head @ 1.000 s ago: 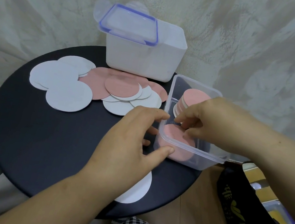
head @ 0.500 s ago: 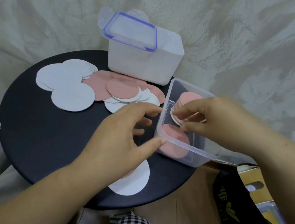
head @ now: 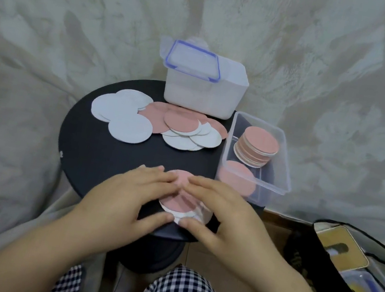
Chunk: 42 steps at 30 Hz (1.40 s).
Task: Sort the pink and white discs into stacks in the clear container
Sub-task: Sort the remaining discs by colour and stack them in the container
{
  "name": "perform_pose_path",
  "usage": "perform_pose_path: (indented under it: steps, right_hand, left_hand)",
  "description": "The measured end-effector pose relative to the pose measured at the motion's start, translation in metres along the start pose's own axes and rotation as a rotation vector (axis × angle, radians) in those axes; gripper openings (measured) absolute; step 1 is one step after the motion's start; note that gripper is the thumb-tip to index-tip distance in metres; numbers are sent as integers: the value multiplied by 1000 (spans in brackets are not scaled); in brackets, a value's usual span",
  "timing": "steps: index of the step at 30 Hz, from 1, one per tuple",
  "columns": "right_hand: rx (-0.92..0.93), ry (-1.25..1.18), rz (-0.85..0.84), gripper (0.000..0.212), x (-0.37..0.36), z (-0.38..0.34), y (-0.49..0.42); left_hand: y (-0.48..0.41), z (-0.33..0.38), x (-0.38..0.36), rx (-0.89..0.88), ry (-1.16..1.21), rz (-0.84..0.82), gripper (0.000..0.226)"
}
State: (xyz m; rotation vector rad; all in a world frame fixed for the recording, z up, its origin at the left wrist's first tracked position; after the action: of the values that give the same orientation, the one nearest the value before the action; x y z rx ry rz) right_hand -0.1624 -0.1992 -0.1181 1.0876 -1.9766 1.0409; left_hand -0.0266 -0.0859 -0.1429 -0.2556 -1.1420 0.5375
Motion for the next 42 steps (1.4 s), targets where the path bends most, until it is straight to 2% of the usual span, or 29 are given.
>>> perform_pose_path:
  steps: [3, 7, 11, 15, 19, 21, 22, 26, 29, 35, 38, 42]
  right_hand:
    - [-75, 18, 1, 71, -11, 6, 14]
    - [-98, -7, 57, 64, -16, 8, 19]
    - [-113, -7, 90, 65, -17, 9, 20]
    - [-130, 21, 81, 77, -13, 2, 15]
    - [-163, 66, 88, 65, -13, -5, 5]
    - [-161, 79, 87, 55, -14, -8, 2]
    - [-161, 87, 80, 51, -14, -9, 1]
    - [-175, 116, 78, 40, -11, -13, -1]
    - [-178, 143, 112, 38, -14, -18, 0]
    - [-199, 147, 154, 51, -21, -24, 0]
    - [-168, 186, 184, 38, -21, -25, 0]
    - [-154, 23, 309, 17, -17, -24, 0]
  left_hand:
    - [3, 0, 3, 2, -31, 43, 48]
    - [10, 0, 6, 1, -63, 137, 52]
    - [17, -1, 17, 23, -15, 266, 59]
    - [22, -5, 35, 150, -10, 394, 21]
    - [28, -10, 42, 358, 164, 497, 8]
    - [31, -13, 42, 455, 271, 552, 28]
    - [32, -14, 42, 495, 323, 576, 31]
    - [33, -16, 41, 612, 472, 646, 23]
    - [32, -14, 39, 613, 456, 622, 17]
    - [33, -11, 35, 584, 420, 594, 22]
    - [34, -12, 35, 575, 415, 588, 22]
    - [34, -12, 37, 606, 466, 600, 13]
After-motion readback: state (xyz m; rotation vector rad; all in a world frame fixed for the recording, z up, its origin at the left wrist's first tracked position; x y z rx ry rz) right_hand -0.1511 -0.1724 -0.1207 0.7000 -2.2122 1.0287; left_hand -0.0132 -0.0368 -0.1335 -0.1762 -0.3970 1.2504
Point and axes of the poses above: each hand's wrist, its own y-axis away from the middle knuckle, its own x-axis out of the back of the hand, z = x × y, the point moved 3 cm from there along -y, towards the middle knuckle, and after that the axes turned 8 degrees about z, right-handed, at the moved point
